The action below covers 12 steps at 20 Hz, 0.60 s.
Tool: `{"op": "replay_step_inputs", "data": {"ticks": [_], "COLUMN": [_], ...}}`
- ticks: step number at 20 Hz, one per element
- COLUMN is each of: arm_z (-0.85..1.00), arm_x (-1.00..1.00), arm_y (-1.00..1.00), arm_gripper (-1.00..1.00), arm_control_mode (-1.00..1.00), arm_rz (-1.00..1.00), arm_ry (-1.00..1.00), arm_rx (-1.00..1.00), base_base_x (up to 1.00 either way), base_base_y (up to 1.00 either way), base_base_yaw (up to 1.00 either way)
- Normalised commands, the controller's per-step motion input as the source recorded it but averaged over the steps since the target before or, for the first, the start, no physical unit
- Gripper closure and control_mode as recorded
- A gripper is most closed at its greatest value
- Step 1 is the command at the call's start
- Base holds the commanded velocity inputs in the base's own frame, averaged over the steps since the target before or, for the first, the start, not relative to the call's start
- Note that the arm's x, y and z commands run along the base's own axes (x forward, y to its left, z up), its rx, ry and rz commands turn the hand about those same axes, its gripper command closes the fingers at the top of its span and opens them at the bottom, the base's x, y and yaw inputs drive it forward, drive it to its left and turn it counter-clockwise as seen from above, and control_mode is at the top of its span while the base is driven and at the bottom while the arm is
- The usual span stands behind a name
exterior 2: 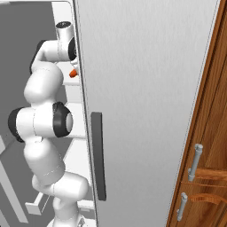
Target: Take the carrot and bell pepper out of the freezer and place them in the tupperware container on the counter. Then put the tupperware containing the vegetables back in the freezer.
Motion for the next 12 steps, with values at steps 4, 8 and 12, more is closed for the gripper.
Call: {"op": "replay_step_inputs", "data": {"ticks": [4,8,12], "arm_z": [-0.17,-0.28,-0.34], "arm_x": [0.10,0.00,0.00], "arm_y": [0.17,0.28,0.10], "arm_gripper": [-1.00,1.00,1.00], "arm_control_mode": [-1.00,-1.00,-1.00], "arm_rz": [0.00,0.00,0.00], "arm_ry": [0.07,0.06,0.05], "arm_rx": [-0.05,-0.08,-0.07], "base_base_x": [0.00,0.00,0.00], "base_base_y": [0.00,0.00,0.00], "base_base_yaw": [0.00,0.00,0.00]}}
